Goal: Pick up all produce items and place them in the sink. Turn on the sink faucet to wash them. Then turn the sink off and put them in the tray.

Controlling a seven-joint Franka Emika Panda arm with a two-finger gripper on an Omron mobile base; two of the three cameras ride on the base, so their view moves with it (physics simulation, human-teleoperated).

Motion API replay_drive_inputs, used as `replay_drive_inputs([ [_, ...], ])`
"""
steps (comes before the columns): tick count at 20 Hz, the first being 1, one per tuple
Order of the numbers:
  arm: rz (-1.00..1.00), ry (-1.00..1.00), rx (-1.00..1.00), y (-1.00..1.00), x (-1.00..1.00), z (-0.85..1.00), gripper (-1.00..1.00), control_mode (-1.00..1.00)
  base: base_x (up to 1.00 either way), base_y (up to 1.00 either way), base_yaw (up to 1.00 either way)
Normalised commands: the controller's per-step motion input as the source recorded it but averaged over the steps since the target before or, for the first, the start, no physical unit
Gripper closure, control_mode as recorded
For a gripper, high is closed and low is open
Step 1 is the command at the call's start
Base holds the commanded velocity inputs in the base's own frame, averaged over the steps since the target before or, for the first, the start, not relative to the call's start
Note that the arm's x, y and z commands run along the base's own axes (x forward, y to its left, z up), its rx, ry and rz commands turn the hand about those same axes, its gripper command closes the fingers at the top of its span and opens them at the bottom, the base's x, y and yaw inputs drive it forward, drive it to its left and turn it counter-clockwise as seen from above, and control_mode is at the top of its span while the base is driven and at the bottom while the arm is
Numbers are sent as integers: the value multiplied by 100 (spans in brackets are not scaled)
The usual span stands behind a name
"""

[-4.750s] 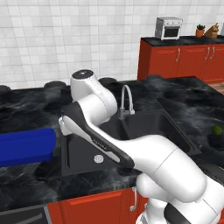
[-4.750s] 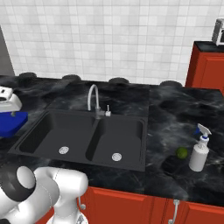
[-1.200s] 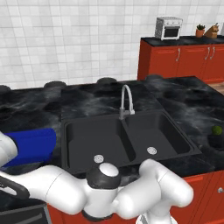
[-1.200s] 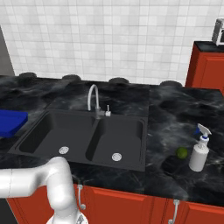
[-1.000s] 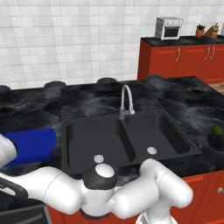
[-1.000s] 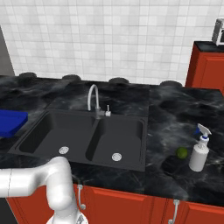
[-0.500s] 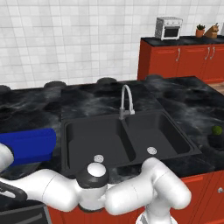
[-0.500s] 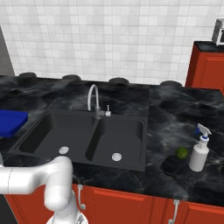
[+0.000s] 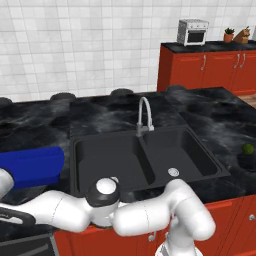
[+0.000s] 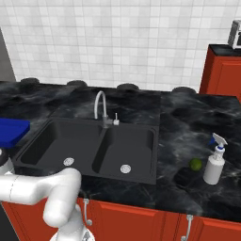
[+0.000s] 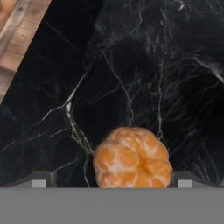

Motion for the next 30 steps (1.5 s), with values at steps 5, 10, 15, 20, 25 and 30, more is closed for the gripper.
replay_drive_inputs([
  [5,1,0,-1,26,12,-26,-100,-100,0,0,0],
  [10,3,0,-2,23,6,-38,100,-100,0,0,0],
  [15,-2,0,-4,25,-21,-2,100,-100,0,0,0],
  [20,-13,0,-6,1,-57,35,100,-100,0,0,0],
  [25,-13,0,-6,-1,-27,68,100,-100,0,0,0],
  [30,-13,0,-8,-21,-17,76,100,-100,0,0,0],
])
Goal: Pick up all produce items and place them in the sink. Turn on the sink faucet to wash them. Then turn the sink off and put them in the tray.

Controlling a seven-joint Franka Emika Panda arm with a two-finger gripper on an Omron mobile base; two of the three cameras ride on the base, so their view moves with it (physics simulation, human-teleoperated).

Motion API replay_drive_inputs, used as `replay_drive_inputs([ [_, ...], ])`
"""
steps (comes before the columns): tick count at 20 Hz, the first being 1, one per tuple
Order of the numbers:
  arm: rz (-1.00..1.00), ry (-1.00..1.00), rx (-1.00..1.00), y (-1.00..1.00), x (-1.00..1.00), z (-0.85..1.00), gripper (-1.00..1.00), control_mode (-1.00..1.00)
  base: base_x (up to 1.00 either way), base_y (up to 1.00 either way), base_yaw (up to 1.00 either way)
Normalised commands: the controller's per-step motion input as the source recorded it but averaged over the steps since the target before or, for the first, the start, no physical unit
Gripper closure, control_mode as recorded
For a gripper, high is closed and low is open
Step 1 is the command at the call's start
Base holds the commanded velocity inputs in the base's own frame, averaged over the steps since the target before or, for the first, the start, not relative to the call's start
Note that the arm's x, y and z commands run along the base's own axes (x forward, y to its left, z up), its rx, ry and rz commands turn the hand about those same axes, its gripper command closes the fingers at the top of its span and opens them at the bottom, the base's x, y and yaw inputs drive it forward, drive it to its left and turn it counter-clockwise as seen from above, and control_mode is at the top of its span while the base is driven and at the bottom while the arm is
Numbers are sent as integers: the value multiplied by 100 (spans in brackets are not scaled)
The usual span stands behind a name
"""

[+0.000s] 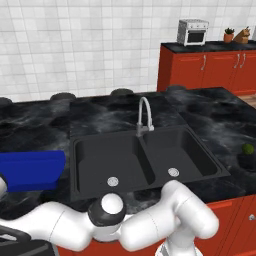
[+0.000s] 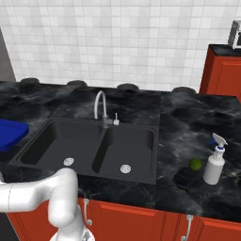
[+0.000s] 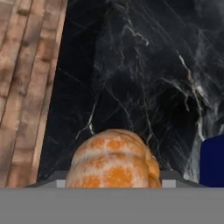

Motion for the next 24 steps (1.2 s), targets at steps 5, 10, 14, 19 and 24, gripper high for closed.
replay_drive_inputs([
  [5,-15,2,-5,-48,-9,62,100,-100,0,0,0],
  [10,-17,9,-1,-67,-1,42,100,-100,0,0,0],
  [14,-20,10,0,-78,-1,27,100,-100,0,0,0],
  [19,-21,10,0,-83,0,15,100,-100,0,0,0],
  [24,-21,7,0,-82,0,13,100,-100,0,0,0],
])
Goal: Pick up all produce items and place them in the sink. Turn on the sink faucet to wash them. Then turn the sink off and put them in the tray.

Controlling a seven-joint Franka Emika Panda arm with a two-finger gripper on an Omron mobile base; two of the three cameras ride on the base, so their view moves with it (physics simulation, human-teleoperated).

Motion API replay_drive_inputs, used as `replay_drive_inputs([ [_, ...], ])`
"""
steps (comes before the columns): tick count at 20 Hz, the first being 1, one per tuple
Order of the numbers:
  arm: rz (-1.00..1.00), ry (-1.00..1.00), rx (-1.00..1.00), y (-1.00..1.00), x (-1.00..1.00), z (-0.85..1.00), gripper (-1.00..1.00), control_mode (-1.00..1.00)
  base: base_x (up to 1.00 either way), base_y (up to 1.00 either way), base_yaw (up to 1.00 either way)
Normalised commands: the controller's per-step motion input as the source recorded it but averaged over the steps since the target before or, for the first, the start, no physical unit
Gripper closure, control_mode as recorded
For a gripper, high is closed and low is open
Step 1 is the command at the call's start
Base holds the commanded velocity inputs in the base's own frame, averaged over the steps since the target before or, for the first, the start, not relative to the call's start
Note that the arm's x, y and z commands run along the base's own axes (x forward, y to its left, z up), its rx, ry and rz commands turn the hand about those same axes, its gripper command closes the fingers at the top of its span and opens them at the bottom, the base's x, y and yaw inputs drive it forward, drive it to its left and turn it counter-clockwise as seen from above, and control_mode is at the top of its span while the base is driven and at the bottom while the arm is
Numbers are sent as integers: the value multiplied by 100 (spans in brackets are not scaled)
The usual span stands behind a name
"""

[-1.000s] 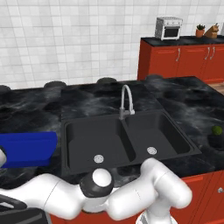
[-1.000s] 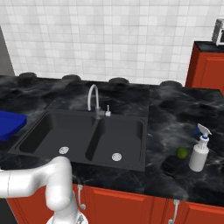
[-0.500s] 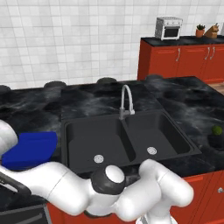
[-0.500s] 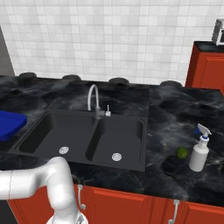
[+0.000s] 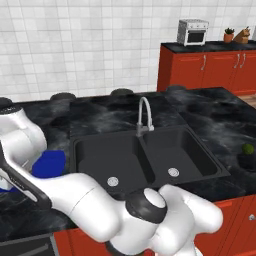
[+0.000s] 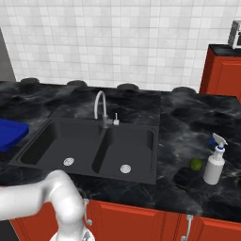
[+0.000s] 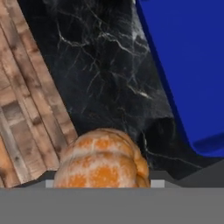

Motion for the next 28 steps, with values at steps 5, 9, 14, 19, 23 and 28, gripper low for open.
replay_drive_inputs([
  [5,-21,8,0,-79,0,3,100,-100,0,0,0],
  [9,-22,8,0,-74,0,0,100,-100,0,0,0],
  [14,-22,3,0,-72,-2,3,100,-100,0,0,0],
  [19,-21,-1,0,-69,-18,9,100,-100,0,0,0],
  [23,-20,-6,-2,-65,-24,14,100,-100,0,0,0],
  [28,-19,-9,-4,-63,-19,16,100,-100,0,0,0],
])
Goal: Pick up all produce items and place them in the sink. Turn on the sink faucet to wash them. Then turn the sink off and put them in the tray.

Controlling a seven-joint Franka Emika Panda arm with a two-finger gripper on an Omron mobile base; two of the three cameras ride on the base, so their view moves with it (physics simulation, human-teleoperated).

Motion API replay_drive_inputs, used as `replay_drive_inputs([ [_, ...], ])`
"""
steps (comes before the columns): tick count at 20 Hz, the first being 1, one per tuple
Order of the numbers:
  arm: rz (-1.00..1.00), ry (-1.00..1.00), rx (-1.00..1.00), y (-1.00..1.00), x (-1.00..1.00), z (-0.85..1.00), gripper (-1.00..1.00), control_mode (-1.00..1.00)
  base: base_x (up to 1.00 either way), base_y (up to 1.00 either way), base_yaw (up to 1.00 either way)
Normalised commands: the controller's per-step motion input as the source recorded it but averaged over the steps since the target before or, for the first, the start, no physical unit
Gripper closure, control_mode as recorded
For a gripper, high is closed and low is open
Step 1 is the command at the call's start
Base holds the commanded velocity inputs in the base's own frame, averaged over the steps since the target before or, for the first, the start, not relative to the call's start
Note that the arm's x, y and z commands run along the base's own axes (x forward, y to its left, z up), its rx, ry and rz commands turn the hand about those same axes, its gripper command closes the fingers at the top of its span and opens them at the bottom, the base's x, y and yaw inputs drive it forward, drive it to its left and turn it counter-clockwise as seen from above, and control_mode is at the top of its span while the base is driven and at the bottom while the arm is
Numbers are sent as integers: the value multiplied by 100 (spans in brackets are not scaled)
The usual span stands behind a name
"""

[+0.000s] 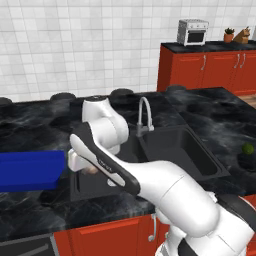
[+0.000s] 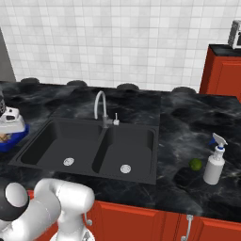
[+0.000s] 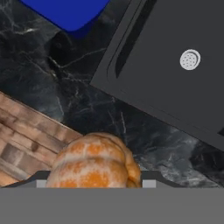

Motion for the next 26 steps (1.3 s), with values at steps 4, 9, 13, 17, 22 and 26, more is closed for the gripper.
replay_drive_inputs([
  [4,-18,-10,-6,-58,-1,8,100,-100,0,0,0],
  [9,-16,-16,-8,-56,0,7,100,-100,0,0,0],
  [13,-14,-14,-7,-47,12,0,100,-100,0,0,0],
  [17,-11,-4,-1,-39,33,-3,100,-100,0,0,0],
  [22,-10,3,0,-39,34,-12,100,-100,0,0,0],
  [26,-13,7,0,-25,54,-29,100,-100,0,0,0],
])
